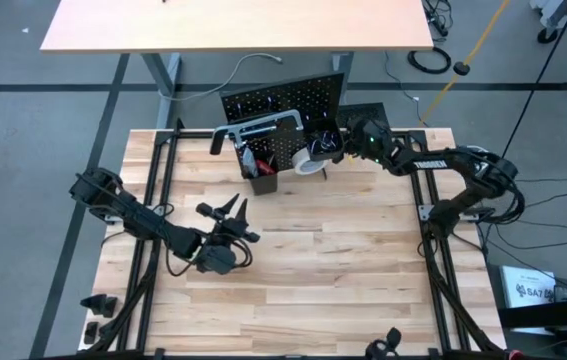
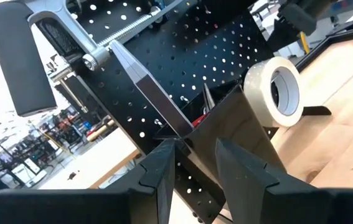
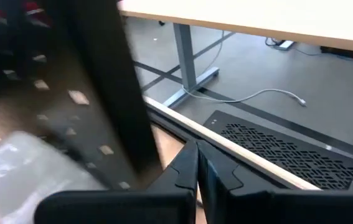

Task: Hang tools onto peg board
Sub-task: Adjust the peg board, then return to Home Position

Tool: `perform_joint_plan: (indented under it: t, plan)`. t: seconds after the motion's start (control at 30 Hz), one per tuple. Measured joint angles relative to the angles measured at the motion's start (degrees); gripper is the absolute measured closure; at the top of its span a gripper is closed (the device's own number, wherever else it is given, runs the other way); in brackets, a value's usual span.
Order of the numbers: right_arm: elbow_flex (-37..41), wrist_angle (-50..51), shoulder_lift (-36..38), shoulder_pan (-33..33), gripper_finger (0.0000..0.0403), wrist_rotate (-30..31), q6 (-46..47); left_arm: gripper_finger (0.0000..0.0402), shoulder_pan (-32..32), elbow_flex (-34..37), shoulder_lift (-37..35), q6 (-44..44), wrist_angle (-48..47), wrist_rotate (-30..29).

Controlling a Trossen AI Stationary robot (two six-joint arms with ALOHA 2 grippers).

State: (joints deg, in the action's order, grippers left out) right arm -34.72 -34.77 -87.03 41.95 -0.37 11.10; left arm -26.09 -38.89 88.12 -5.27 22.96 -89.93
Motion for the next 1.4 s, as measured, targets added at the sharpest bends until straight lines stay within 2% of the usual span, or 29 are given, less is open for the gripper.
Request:
perform_joint_plan:
  t: [0.2,0.8,1.0,1.1,1.2,1.4]
  plan:
    - [-0.34,-2.27,-1.90,0.85,0.0403,-5.38,0.00,0.0281,-0.77,0.00,0.00,-0.03,-0.05,-0.02]
    - [-0.32,5.90,-1.83,-2.50,0.0403,-7.13,-0.35,0.0281,-1.33,0.00,0.02,0.25,-1.22,-0.13]
    - [-0.26,8.83,-0.85,-4.70,0.0403,-5.16,-0.42,0.0281,-1.33,0.00,0.02,0.21,-1.25,-0.13]
    - [-0.26,10.95,0.45,-5.55,0.0403,-0.01,-0.92,0.0281,-1.33,0.00,0.02,0.04,-1.25,-0.13]
    - [-0.26,13.57,2.80,-5.73,0.0403,4.45,-1.83,0.0281,-1.51,0.00,0.02,0.04,-1.42,-0.13]
    - [-0.26,20.93,10.92,-5.94,0.0403,6.13,-2.34,0.0281,-1.81,0.00,0.02,-0.03,-1.44,-0.13]
